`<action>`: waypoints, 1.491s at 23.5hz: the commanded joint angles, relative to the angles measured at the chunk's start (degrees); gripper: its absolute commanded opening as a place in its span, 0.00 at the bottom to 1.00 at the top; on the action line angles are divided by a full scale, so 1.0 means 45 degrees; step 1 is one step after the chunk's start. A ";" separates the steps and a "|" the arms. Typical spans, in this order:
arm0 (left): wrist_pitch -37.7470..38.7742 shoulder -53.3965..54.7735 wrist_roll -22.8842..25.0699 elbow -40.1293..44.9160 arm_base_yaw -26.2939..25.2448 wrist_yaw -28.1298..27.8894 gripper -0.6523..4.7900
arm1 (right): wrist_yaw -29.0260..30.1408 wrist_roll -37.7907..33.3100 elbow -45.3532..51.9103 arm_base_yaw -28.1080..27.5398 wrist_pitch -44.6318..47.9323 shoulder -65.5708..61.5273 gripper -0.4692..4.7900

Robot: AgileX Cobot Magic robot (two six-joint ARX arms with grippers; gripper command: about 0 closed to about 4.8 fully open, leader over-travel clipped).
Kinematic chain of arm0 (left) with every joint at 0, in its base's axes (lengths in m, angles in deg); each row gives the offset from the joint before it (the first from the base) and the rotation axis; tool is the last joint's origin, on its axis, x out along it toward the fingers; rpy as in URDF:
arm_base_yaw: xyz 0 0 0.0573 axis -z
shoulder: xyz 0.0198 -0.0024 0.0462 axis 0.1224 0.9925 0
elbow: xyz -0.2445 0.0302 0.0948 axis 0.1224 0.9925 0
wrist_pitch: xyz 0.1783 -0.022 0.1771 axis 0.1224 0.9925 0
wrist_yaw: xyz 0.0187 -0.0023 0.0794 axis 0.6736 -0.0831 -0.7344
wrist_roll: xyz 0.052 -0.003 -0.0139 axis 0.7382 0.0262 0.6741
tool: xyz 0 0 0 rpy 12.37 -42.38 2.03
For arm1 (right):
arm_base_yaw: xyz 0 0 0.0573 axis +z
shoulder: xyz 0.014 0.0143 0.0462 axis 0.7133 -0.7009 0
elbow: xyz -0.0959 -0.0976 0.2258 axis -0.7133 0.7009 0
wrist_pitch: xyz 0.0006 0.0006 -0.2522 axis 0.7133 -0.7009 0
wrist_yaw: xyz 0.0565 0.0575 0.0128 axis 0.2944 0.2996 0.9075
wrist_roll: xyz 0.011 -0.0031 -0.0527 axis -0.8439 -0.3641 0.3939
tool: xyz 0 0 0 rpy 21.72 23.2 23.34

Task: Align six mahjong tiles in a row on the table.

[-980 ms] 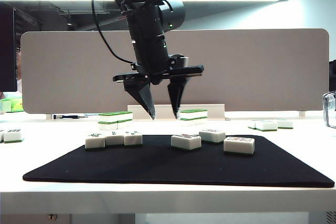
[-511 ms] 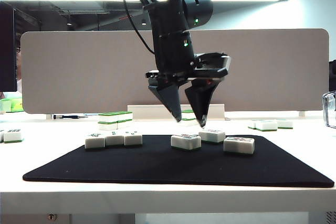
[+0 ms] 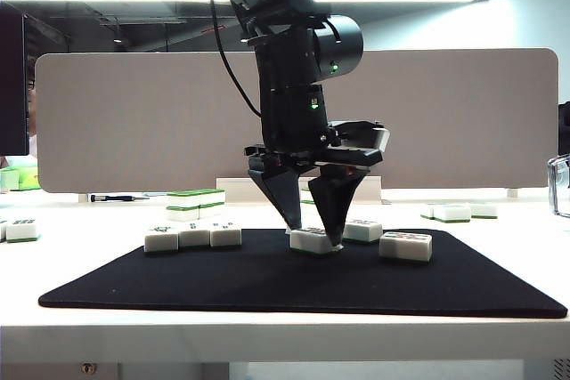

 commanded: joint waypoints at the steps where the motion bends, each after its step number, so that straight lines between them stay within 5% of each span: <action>1: -0.0029 -0.0015 0.0039 -0.0024 0.0015 0.0010 0.55 | -0.0024 0.0039 -0.0024 -0.0005 0.0121 0.0151 0.09; 5: 0.0000 -0.0015 0.0044 -0.0024 0.0010 0.0005 0.39 | -0.0024 0.0039 -0.0024 -0.0005 0.0121 0.0151 0.09; 13: 0.0622 -0.0044 0.2331 -0.0049 -0.0423 -0.0107 0.39 | -0.0024 0.0039 -0.0024 -0.0005 0.0121 0.0151 0.09; 21: 0.0729 -0.0073 0.2788 -0.0049 -0.1982 -0.0185 0.39 | -0.0024 0.0039 -0.0024 -0.0005 0.0121 0.0151 0.09; 28: 0.0738 -0.0073 0.5100 -0.0044 -0.2059 0.0073 0.39 | -0.0019 0.0039 -0.0024 -0.0005 0.0117 0.0151 0.09; 35: 0.0636 -0.0073 0.5780 -0.0049 -0.2064 -0.0835 0.39 | -0.0024 0.0039 -0.0024 -0.0005 0.0121 0.0151 0.09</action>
